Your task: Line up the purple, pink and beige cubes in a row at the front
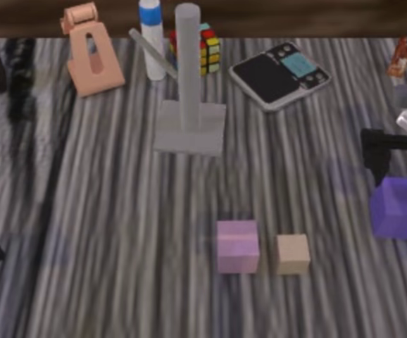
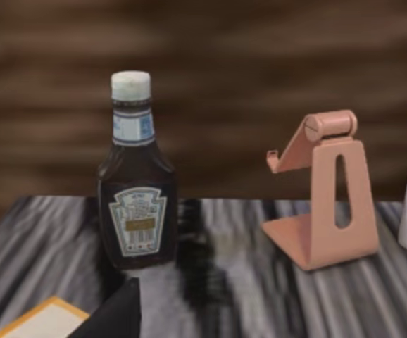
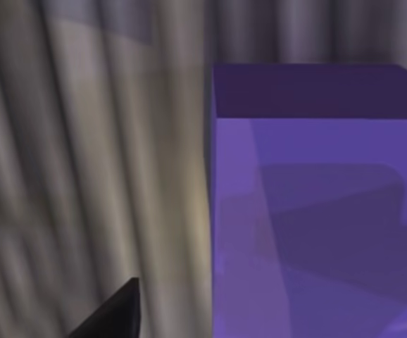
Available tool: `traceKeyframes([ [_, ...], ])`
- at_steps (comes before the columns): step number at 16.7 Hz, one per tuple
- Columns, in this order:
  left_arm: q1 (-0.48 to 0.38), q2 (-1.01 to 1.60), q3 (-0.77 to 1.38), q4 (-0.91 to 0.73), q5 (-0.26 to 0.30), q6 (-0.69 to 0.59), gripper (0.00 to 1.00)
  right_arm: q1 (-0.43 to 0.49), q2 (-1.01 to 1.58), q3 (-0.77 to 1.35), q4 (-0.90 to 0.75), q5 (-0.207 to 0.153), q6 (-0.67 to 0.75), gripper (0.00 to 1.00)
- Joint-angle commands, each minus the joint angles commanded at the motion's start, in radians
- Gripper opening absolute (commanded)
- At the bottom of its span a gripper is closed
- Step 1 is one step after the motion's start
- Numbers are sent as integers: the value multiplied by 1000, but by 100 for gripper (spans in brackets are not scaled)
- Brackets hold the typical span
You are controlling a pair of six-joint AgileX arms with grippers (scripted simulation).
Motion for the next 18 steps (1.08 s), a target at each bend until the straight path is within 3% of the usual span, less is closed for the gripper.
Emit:
traceKeyframes([
  [5, 0, 0, 0, 0, 0, 0, 100, -2, 22, -20, 39, 0, -1, 100],
  [12, 0, 0, 0, 0, 0, 0, 100, 1, 144, -157, 306, 1, 3, 100],
  [17, 0, 0, 0, 0, 0, 0, 100, 2, 155, -168, 324, 1, 4, 100],
  [18, 0, 0, 0, 0, 0, 0, 100, 2, 155, -168, 324, 1, 4, 92],
])
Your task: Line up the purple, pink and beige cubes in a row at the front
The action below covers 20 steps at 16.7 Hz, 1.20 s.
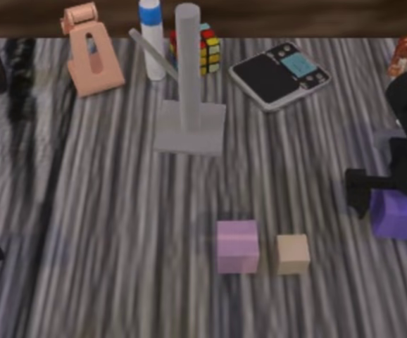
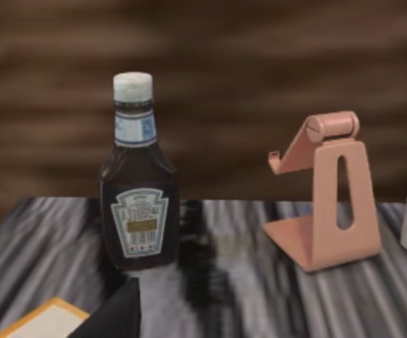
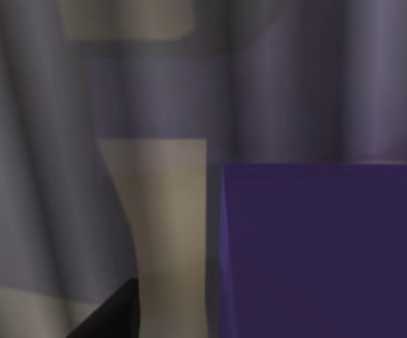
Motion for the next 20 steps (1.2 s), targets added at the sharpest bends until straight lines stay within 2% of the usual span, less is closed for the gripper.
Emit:
traceKeyframes([
  [12, 0, 0, 0, 0, 0, 0, 100, 0, 0, 0, 0, 0, 0, 2],
  [20, 0, 0, 0, 0, 0, 0, 100, 0, 0, 0, 0, 0, 0, 0],
])
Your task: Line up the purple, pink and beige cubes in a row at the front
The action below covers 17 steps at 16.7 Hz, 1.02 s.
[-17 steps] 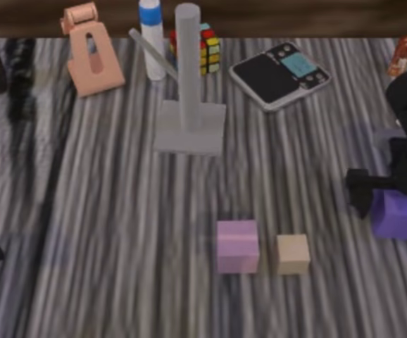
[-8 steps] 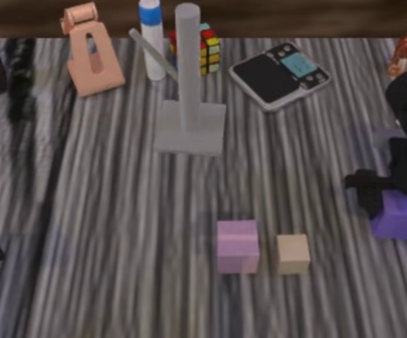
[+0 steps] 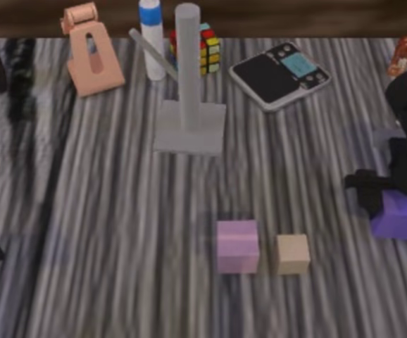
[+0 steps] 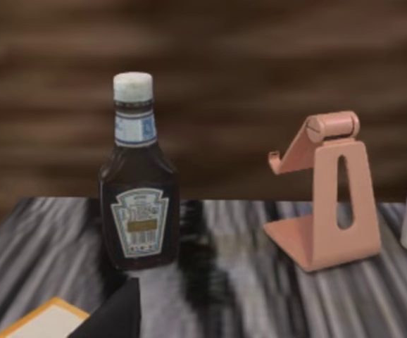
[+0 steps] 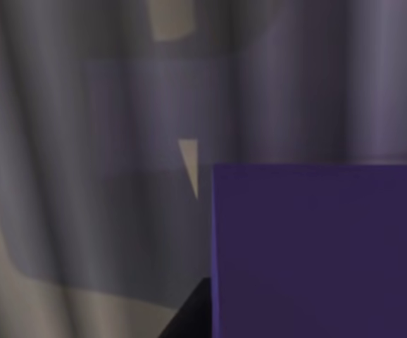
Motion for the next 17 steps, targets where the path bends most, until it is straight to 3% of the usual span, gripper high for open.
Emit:
traceKeyframes([
  [4, 0, 0, 0, 0, 0, 0, 100, 1, -30, 27, -47, 3, -1, 0],
  [10, 0, 0, 0, 0, 0, 0, 100, 6, -129, 122, -246, 2, -3, 0],
  [17, 0, 0, 0, 0, 0, 0, 100, 34, -107, 162, -273, 2, 26, 0],
])
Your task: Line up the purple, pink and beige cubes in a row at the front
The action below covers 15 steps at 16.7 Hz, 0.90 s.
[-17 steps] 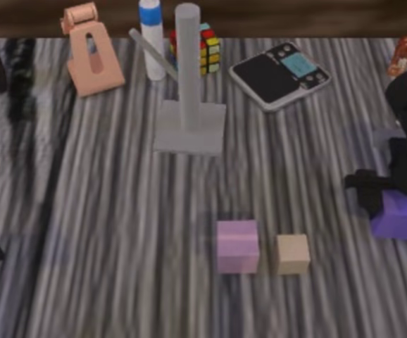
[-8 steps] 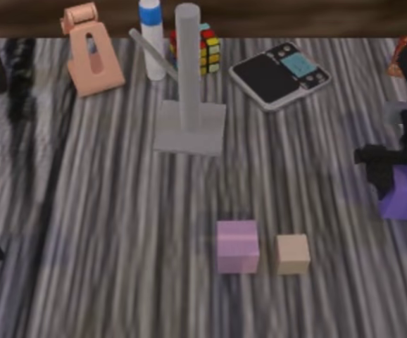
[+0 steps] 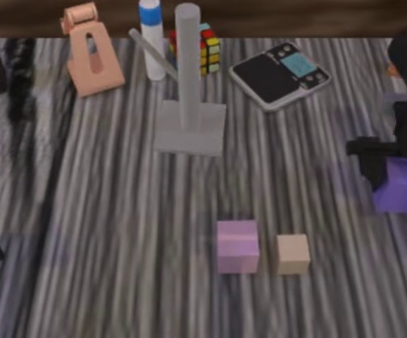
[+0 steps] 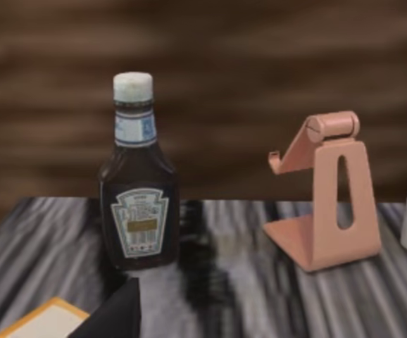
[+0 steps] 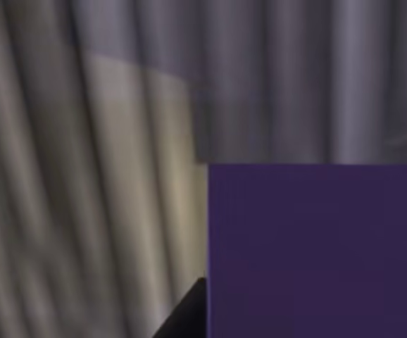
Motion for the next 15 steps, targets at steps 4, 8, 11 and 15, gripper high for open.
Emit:
traceKeyframes([
  [4, 0, 0, 0, 0, 0, 0, 100, 151, 126, 195, -96, 2, 135, 0],
  [8, 0, 0, 0, 0, 0, 0, 100, 365, 296, 503, -231, 3, 326, 0],
  [11, 0, 0, 0, 0, 0, 0, 100, 529, 412, 729, -326, 4, 470, 0],
  [15, 0, 0, 0, 0, 0, 0, 100, 695, 513, 933, -412, 7, 614, 0],
])
